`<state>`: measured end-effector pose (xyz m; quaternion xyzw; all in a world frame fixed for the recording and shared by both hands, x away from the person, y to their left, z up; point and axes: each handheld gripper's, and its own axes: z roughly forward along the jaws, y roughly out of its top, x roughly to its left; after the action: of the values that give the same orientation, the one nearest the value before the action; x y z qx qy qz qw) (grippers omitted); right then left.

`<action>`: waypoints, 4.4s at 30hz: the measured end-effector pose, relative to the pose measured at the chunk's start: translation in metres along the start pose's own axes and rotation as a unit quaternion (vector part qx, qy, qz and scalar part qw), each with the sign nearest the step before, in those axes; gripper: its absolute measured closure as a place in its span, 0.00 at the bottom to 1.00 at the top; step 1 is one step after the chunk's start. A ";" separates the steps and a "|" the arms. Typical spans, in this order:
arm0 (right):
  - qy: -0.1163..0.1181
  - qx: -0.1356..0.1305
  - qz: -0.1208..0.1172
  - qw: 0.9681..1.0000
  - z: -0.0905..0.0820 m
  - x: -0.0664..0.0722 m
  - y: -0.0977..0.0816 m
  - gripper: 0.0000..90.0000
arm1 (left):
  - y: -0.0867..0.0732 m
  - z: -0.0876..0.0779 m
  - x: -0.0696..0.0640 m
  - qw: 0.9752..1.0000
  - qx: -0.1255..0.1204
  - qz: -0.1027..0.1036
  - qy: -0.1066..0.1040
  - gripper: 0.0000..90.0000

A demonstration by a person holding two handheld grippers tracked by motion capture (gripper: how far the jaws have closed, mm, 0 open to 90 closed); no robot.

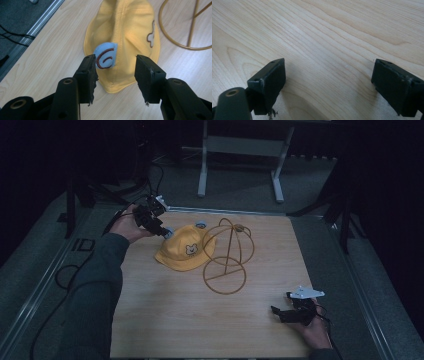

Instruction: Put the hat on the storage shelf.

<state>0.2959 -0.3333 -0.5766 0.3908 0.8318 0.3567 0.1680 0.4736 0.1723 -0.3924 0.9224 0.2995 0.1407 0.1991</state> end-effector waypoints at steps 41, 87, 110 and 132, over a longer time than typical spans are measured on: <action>0.001 0.000 -0.001 1.000 0.000 0.000 0.000 0.13 | 0.048 0.070 -0.002 0.999 -0.019 -0.027 -0.030 0.50; 0.002 -0.001 -0.001 1.000 0.000 0.000 0.000 0.13 | 0.039 0.019 -0.007 0.998 -0.031 -0.005 -0.048 0.91; 0.002 -0.002 -0.002 1.000 0.000 0.000 0.000 0.13 | 0.029 -0.035 -0.007 0.998 -0.056 0.016 -0.033 0.91; 0.001 -0.002 -0.001 1.000 0.000 0.000 0.000 0.13 | 0.026 -0.079 -0.014 0.994 -0.101 0.041 -0.032 0.91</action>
<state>0.2953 -0.3334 -0.5767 0.3890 0.8318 0.3585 0.1679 0.4455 0.1670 -0.3137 0.9131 0.2394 0.1483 0.2949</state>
